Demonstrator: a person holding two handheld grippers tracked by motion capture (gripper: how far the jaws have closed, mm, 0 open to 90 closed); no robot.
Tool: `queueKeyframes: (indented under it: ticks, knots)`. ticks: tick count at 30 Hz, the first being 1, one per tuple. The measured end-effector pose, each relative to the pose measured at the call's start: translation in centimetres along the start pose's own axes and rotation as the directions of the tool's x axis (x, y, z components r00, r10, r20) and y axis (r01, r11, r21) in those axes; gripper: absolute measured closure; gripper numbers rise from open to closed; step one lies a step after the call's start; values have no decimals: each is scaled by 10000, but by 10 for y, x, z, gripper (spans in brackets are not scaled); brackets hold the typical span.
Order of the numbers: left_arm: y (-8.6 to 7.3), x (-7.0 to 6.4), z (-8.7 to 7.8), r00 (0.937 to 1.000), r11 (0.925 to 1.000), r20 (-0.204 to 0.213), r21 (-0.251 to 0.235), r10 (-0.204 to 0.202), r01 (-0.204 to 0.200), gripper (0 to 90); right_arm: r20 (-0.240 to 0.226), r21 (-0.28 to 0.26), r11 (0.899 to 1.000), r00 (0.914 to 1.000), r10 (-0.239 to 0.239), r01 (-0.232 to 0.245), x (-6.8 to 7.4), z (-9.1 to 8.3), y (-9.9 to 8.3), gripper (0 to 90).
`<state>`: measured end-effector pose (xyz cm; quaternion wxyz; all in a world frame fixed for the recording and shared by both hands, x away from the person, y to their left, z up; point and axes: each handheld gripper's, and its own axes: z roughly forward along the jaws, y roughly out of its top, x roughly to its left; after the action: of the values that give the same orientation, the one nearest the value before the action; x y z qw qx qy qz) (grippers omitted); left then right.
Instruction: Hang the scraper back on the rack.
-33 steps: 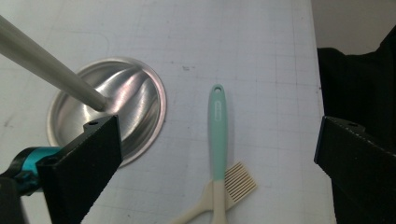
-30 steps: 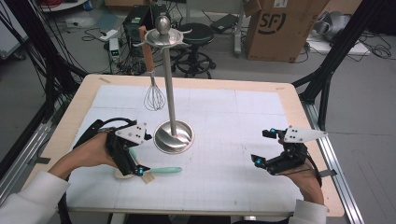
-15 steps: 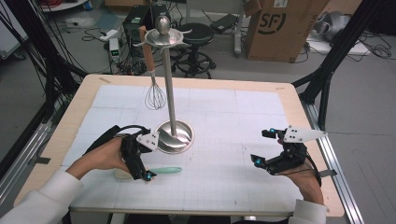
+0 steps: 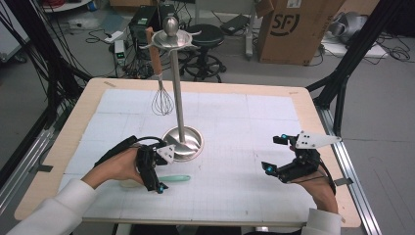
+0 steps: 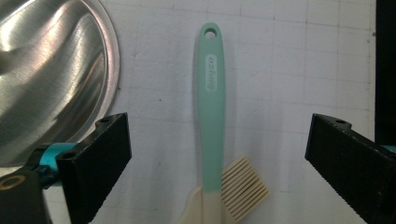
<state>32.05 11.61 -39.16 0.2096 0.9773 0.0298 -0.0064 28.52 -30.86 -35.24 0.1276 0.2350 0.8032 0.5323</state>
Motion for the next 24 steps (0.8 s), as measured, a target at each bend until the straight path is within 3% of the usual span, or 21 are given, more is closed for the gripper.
queueKeyframes:
  ticks: [12, 24]
  knots:
    - [-1, 2, 13, 9995, 9978, 301, 660, 13, -32, 142, 37, 18, 10000, 10000, 4, -4, 1, -1, 0, 2]
    - [-2, 3, 13, 9981, 9954, 543, 926, -306, 255, 314, 38, 11, 10000, 10000, 34, -34, 0, -1, -2, 3]
